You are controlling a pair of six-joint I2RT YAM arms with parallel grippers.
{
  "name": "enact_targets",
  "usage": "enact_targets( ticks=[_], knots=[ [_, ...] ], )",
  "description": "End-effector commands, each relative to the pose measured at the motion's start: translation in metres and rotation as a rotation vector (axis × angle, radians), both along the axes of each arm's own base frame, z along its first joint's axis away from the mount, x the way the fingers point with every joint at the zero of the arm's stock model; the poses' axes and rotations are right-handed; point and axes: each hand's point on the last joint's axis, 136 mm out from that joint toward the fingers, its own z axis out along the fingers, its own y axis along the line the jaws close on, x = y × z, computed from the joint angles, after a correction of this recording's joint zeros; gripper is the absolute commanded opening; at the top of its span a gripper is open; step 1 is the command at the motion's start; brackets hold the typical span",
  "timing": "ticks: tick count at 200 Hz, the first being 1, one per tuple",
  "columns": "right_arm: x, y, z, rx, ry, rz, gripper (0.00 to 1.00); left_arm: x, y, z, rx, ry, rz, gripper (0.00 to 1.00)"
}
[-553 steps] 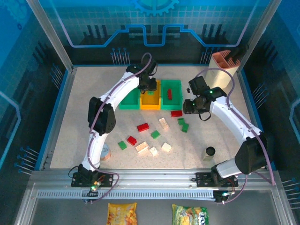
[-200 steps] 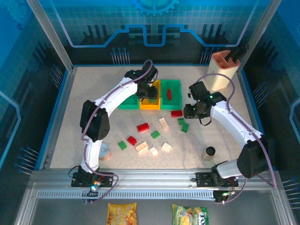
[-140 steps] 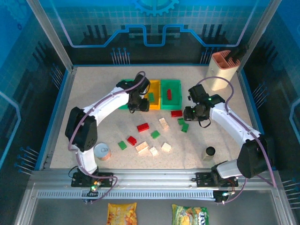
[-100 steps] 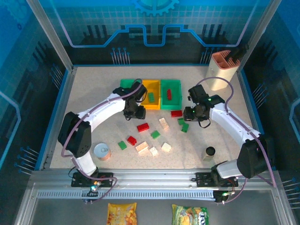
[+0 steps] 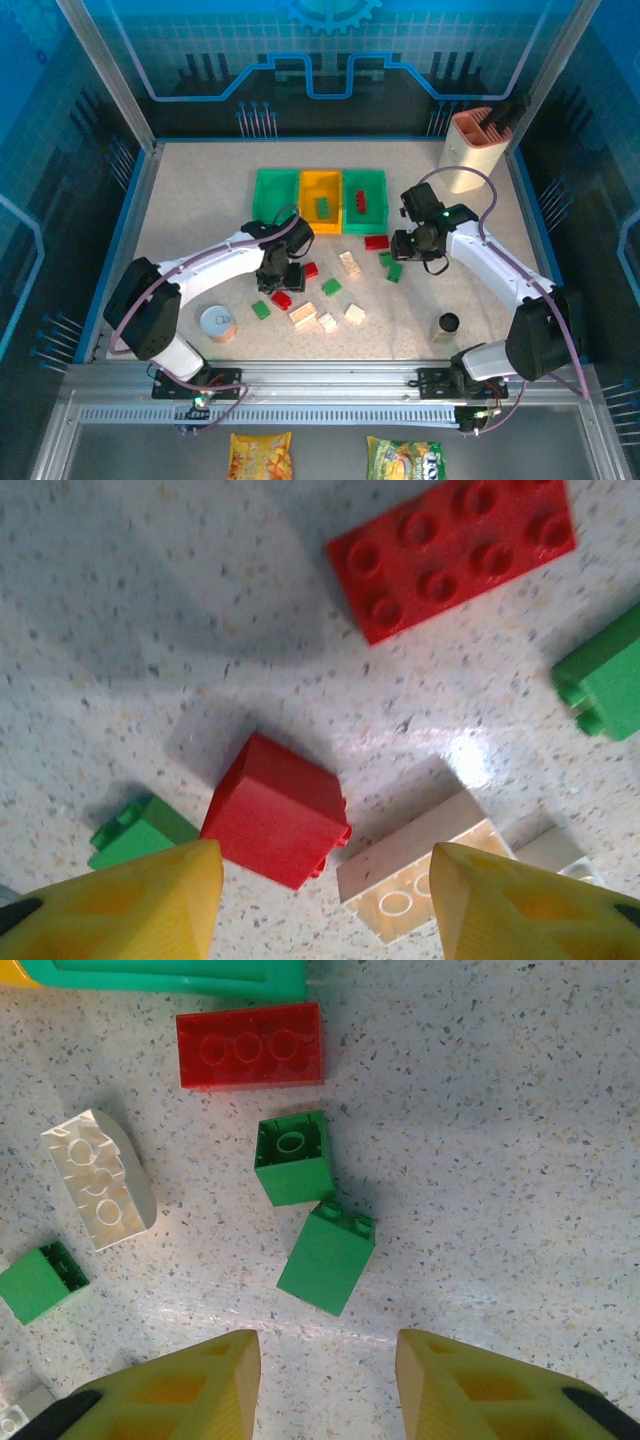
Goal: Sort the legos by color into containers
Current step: Pick up the lego from the middle-left of the table.
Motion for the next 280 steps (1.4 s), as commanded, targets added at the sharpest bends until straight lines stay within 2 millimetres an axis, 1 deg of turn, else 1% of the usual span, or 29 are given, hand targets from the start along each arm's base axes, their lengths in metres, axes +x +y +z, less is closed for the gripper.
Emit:
enact_targets(
  ticks=[1,15,36,69,100,162,228,280],
  knots=[
    [-0.006,0.005,-0.001,0.010,0.003,0.029,0.42,-0.013,0.005,0.001,0.012,-0.005,0.072,0.61],
    [-0.006,0.005,-0.002,0.010,0.003,0.032,0.42,-0.018,0.011,0.000,0.024,-0.011,0.094,0.62],
    [-0.006,0.005,-0.004,0.007,0.008,0.037,0.42,-0.025,0.019,-0.002,0.033,-0.012,0.124,0.62],
    [-0.006,0.005,-0.006,0.003,0.013,0.040,0.42,-0.034,0.033,-0.004,0.060,-0.012,0.163,0.59],
    [-0.004,0.007,-0.007,0.003,0.018,0.043,0.42,-0.040,0.043,-0.014,0.071,-0.001,0.206,0.57],
    [-0.003,0.006,-0.008,-0.010,0.025,0.047,0.42,-0.045,0.051,-0.038,0.019,0.027,0.283,0.57],
    [-0.004,0.007,-0.010,-0.015,0.036,0.049,0.43,-0.046,0.062,-0.053,0.031,0.033,0.315,0.57],
    [-0.006,0.009,-0.010,-0.024,0.043,0.056,0.43,-0.047,0.066,-0.065,0.031,0.043,0.324,0.54]
  ],
)
